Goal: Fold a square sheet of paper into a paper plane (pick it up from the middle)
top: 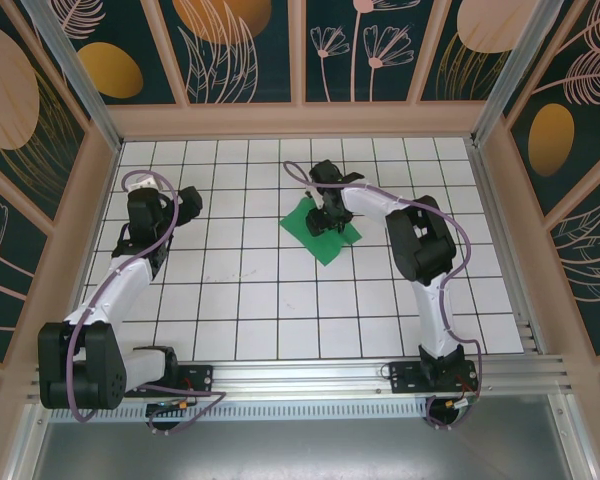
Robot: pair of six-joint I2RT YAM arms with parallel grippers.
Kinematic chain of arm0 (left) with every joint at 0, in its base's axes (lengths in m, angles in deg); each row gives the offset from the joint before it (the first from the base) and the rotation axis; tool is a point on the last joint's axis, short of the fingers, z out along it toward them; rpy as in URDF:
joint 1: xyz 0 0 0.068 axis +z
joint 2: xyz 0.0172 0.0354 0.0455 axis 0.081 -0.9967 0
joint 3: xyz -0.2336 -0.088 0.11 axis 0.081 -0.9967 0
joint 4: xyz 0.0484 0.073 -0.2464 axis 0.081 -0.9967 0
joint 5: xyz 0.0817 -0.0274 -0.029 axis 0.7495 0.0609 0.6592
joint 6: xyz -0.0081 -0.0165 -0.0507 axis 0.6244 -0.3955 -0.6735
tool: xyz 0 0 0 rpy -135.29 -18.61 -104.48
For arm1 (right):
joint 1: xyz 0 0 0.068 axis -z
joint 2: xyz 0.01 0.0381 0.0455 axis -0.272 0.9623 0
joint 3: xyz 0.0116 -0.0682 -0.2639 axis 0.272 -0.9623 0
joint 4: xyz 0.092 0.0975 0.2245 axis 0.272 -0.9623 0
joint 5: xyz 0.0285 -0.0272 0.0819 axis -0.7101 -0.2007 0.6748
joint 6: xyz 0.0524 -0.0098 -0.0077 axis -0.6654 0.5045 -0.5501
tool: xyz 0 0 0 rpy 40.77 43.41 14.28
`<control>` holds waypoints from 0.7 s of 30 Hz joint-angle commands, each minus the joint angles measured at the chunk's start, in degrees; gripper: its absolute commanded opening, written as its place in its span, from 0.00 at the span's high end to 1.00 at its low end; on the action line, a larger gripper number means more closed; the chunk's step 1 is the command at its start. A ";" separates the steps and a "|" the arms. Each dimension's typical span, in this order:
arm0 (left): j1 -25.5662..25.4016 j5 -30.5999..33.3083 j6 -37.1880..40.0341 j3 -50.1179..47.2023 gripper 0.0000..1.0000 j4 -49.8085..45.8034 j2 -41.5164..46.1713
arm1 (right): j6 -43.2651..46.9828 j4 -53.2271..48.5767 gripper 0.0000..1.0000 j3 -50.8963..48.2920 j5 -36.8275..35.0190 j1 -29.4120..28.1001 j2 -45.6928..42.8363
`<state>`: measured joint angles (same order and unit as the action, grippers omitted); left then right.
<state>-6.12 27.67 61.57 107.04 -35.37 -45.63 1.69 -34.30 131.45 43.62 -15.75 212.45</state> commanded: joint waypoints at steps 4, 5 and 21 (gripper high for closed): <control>0.33 -5.26 -1.19 1.98 0.02 -0.04 -1.61 | -13.40 4.25 0.60 -4.37 13.92 -0.12 -2.49; 0.33 -6.44 -1.72 2.00 0.02 0.22 -1.96 | -16.22 6.39 0.63 -5.90 16.42 -0.14 -3.55; -7.92 -20.11 -16.51 -1.60 0.10 15.10 -10.71 | -40.45 42.34 0.64 -27.44 39.09 3.71 -14.44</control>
<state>-12.02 10.09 48.45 106.67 -25.16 -54.72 -34.74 2.96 106.01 80.71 -13.67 199.06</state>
